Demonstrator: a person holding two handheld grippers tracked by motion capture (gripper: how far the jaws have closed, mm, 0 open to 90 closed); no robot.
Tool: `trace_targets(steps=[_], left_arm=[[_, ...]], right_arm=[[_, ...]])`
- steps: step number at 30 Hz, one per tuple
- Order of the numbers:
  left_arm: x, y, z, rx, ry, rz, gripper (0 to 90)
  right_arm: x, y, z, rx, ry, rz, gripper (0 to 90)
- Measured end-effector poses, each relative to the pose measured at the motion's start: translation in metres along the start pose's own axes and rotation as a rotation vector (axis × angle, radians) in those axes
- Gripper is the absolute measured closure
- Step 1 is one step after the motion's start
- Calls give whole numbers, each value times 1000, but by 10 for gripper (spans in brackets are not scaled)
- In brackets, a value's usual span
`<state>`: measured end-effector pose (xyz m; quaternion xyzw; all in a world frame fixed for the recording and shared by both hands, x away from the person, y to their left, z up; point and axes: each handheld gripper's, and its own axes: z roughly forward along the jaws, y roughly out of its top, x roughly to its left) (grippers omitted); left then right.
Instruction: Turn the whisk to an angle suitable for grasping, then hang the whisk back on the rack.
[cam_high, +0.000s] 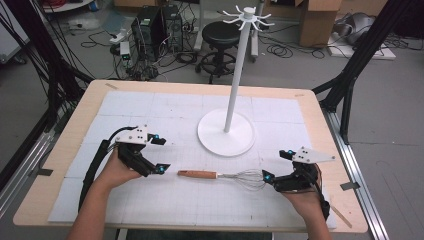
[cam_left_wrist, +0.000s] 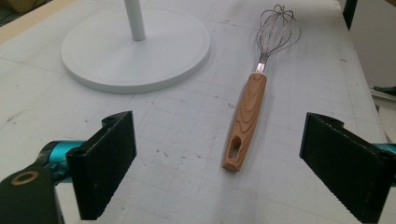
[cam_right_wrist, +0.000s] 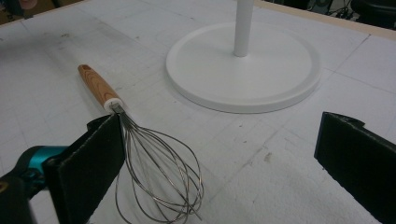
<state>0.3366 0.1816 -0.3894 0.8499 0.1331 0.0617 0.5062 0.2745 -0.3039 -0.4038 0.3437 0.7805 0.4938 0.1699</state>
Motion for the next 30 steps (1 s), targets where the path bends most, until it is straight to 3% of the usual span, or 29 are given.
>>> trace_targets(steps=[8, 11, 30], left_arm=[[2, -2, -9, -41, 12, -19, 65], [3, -3, -13, -51, 39, -28, 17], [8, -9, -28, -66, 72, -34, 16]], right_arm=[[-1, 2, 0, -5, -3, 5, 13], [0, 2, 1, -4, -3, 10, 13], [2, 10, 5, -6, 17, -4, 13]])
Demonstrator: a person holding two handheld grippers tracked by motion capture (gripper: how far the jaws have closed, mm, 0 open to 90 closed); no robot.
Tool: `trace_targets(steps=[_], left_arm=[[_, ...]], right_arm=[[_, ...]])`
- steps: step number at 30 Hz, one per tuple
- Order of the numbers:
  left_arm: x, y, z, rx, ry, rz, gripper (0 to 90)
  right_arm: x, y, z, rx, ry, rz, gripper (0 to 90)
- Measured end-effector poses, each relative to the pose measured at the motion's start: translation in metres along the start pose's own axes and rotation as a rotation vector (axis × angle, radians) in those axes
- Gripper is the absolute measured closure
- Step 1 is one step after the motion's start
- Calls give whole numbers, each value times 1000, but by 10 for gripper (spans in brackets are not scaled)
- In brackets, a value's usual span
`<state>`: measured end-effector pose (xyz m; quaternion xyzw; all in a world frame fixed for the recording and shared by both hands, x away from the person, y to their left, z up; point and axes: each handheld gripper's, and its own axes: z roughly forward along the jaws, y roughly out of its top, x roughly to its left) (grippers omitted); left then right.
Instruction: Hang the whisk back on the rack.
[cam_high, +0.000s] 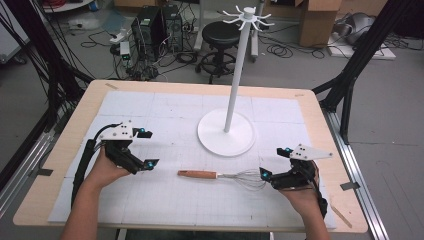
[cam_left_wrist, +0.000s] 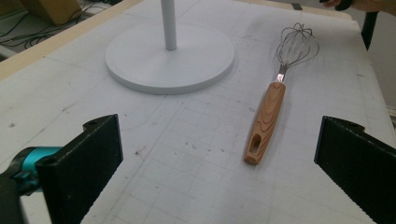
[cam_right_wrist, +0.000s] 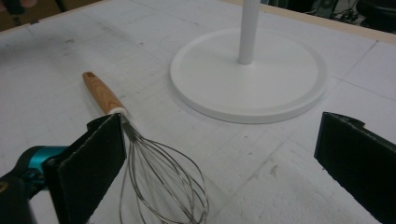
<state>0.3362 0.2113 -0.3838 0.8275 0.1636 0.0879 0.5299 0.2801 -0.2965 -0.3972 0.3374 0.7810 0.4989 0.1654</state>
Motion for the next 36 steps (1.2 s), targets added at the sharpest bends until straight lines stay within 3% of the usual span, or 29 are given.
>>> trace_targets(steps=[8, 14, 19, 25, 26, 29, 36], left_arm=[[5, -3, -7, -20, 20, -16, 16], [6, -3, -11, -34, 29, -24, 16], [5, -3, -8, -13, 31, -10, 16], [3, -3, -3, 3, 32, -6, 17], [4, -3, -4, -2, 34, -8, 16], [4, -3, -6, -3, 40, -6, 16], [3, -2, -5, -6, 37, -2, 16]], right_arm=[[8, 26, 4, 15, 19, -52, 12], [22, 56, 23, 87, 52, -138, 17], [34, 73, 45, 116, 94, -179, 38], [42, 81, 69, 190, 127, -201, 70], [44, 84, 73, 207, 147, -217, 151], [47, 87, 77, 239, 187, -229, 165], [58, 89, 98, 318, 215, -254, 166]])
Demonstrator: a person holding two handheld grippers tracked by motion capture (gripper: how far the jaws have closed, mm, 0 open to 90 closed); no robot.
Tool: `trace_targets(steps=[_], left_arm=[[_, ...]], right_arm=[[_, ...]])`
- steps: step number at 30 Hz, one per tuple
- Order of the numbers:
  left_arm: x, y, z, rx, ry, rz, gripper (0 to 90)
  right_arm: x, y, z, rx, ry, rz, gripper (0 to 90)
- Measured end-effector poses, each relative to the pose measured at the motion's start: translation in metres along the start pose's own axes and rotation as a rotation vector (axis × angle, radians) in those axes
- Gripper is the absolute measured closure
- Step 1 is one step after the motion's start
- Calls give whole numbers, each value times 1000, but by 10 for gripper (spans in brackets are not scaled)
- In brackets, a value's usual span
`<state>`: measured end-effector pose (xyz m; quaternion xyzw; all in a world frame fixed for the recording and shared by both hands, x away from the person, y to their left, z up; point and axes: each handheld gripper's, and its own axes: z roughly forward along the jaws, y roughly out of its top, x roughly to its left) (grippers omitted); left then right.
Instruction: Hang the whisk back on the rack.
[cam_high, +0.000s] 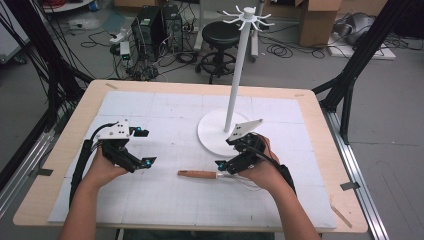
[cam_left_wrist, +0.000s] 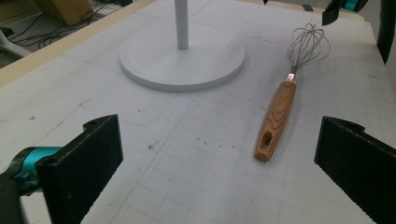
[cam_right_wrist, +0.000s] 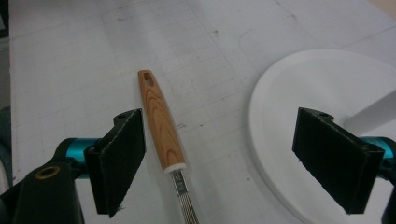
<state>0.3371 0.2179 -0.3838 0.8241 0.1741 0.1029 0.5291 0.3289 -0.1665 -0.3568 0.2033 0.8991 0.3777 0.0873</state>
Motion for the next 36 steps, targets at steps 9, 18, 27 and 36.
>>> trace_targets(steps=[9, 18, 27, 36], left_arm=[[0, 0, 1, 5, -1, 1, 16], [0, 0, 2, 10, -3, 2, 16], [0, 0, 2, 4, -5, 0, 16], [0, -1, 5, 19, -10, 4, 16]], right_arm=[[2, 3, 19, 81, 83, -42, 327], [6, 10, 35, 168, 107, -49, 340], [13, 16, 60, 282, 135, -97, 401], [14, 13, 75, 372, 172, -82, 506]])
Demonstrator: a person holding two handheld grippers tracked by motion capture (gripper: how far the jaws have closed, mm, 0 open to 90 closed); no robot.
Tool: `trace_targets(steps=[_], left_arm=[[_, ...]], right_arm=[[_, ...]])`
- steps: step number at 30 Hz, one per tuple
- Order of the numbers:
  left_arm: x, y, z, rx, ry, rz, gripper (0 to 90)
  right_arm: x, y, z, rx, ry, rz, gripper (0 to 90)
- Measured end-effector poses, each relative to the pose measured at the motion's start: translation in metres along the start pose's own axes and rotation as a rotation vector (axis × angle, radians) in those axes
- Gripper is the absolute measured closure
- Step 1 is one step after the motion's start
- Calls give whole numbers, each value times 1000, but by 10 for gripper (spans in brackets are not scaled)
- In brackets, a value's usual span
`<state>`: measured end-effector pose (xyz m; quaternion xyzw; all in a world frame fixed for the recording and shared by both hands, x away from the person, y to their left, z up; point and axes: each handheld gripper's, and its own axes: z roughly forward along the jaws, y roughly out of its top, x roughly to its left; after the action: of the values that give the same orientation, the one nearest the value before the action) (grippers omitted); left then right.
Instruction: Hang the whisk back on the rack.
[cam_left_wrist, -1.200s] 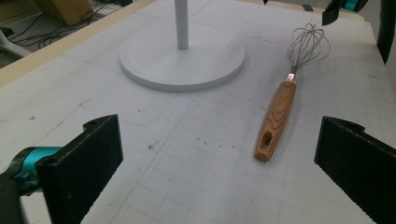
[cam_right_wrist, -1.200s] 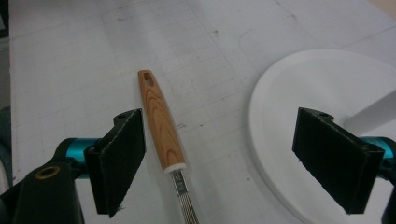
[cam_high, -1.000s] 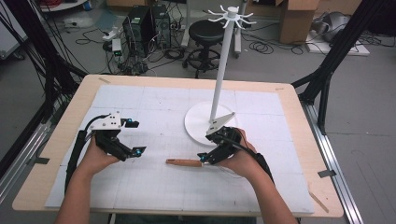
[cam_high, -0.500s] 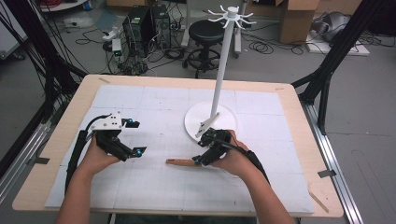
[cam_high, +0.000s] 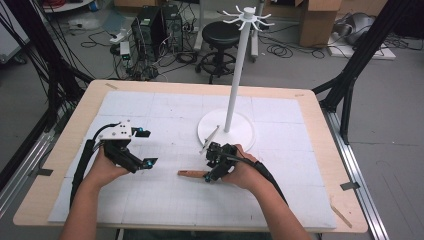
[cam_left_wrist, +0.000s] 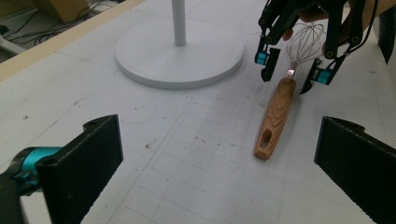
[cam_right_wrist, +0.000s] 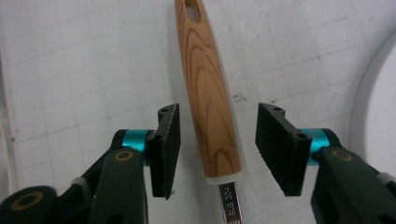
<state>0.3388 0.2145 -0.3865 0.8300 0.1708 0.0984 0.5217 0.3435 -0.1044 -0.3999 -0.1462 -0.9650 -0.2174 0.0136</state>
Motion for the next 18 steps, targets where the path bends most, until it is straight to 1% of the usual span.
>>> trace_targets(steps=[1, 5, 6, 9, 10, 12, 14, 15, 18], left_arm=[[0, 0, 0, 0, 0, 0, 16], [0, 0, 1, 3, -1, 0, 16], [0, 0, 1, 5, -2, 2, 17], [0, -1, 3, 14, -1, -2, 16], [0, -1, 3, 17, -2, -1, 16], [0, -1, 3, 19, -1, -2, 16], [0, -1, 3, 19, -3, 0, 16], [1, -2, 4, 20, -3, -1, 16], [1, -2, 4, 27, -2, -2, 16]], right_arm=[[0, 1, 4, 21, 4, 0, 540], [0, 2, 6, 33, 8, 8, 550], [0, 3, 7, 34, 18, 3, 558], [1, 4, 9, 41, 20, -8, 579], [2, 4, 10, 44, 27, -14, 586], [2, 4, 12, 53, 14, -20, 595], [2, 4, 13, 65, 14, -27, 599], [3, 4, 14, 72, 12, -16, 605], [3, 4, 16, 85, 5, -14, 616]])
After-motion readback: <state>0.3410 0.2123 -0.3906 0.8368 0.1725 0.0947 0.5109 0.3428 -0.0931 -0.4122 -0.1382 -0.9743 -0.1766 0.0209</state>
